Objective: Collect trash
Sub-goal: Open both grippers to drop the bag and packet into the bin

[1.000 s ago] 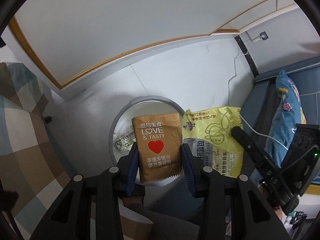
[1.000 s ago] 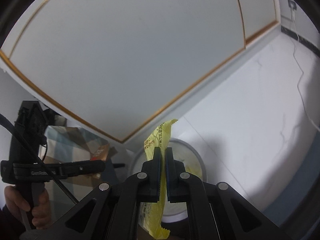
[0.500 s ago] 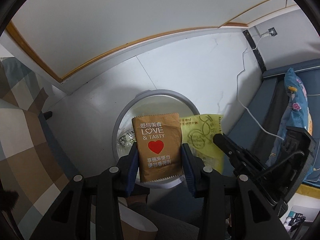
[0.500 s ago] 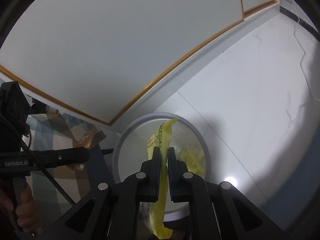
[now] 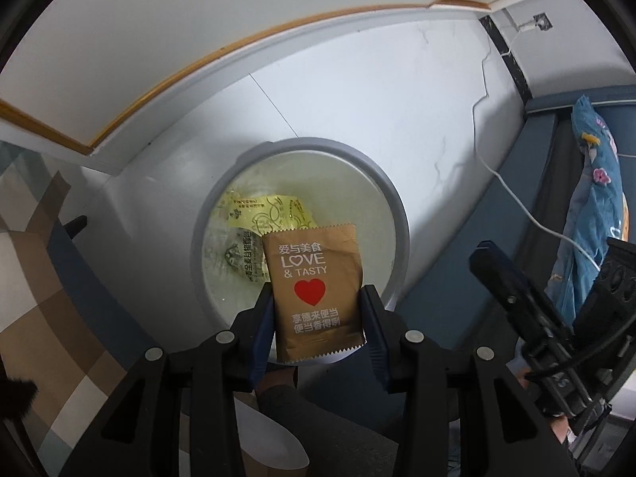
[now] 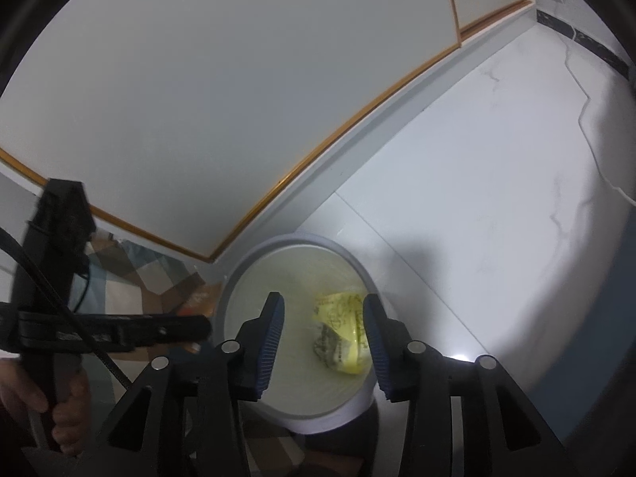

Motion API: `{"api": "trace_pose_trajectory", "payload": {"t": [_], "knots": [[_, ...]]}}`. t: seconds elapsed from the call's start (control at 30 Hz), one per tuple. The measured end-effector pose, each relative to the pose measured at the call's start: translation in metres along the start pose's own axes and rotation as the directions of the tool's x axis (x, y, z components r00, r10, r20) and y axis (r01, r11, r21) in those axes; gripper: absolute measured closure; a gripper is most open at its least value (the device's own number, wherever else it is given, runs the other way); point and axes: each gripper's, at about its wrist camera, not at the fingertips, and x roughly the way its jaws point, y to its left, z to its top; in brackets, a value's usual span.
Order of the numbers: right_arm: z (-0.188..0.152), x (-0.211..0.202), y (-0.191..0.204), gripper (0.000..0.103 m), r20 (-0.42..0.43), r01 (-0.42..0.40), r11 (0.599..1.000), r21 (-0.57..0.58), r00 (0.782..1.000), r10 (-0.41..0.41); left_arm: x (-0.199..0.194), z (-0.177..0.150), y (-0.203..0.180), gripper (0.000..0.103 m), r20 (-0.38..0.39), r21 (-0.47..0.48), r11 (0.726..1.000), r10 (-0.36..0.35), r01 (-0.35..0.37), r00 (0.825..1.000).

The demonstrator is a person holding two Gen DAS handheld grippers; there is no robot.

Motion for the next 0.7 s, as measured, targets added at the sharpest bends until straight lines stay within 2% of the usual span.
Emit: {"api": "trace_pose_trajectory", "payload": {"t": [0.1,0.17,0.2,0.37,0.47,0.57,0.7], "knots": [[0.001,-0.006,-0.003,0.060,0.009,-0.005,1.000,0.012,1.000,0.005,0.005,0.003,-0.001,0.061,-0.020,0.001,1.000,0.006,-0.006,1.000],[0.001,-0.008,-0.006,0.060,0.013,-0.004,1.000,0.019,1.000,0.004,0.010,0.004,-0.001,0.046,-0.042,-0.002,1.000,0.015,-0.015,0.999],[0.001,-0.009,-0.006,0.060,0.014,-0.005,1.000,0.024,1.000,0.005,0.012,0.003,0.000,0.043,-0.052,-0.004,1.000,0.020,-0.020,0.998],[0.003,-0.014,-0.005,0.060,0.021,-0.009,1.000,0.026,1.000,0.009,0.012,0.000,0.008,0.042,-0.068,-0.011,0.999,0.030,-0.030,0.997],[0.004,-0.016,-0.005,0.060,0.029,-0.011,1.000,0.023,1.000,0.011,0.011,-0.001,0.008,0.035,-0.069,-0.015,0.999,0.039,-0.040,0.997],[0.004,-0.019,-0.004,0.060,0.032,-0.016,1.000,0.023,0.999,0.015,0.005,-0.002,0.006,0.034,-0.048,-0.005,0.998,0.067,-0.067,0.997],[0.002,-0.021,-0.001,0.059,0.032,-0.018,1.000,0.018,0.999,0.018,-0.010,-0.006,0.001,0.034,0.017,0.024,0.994,0.102,-0.102,0.995]]}}
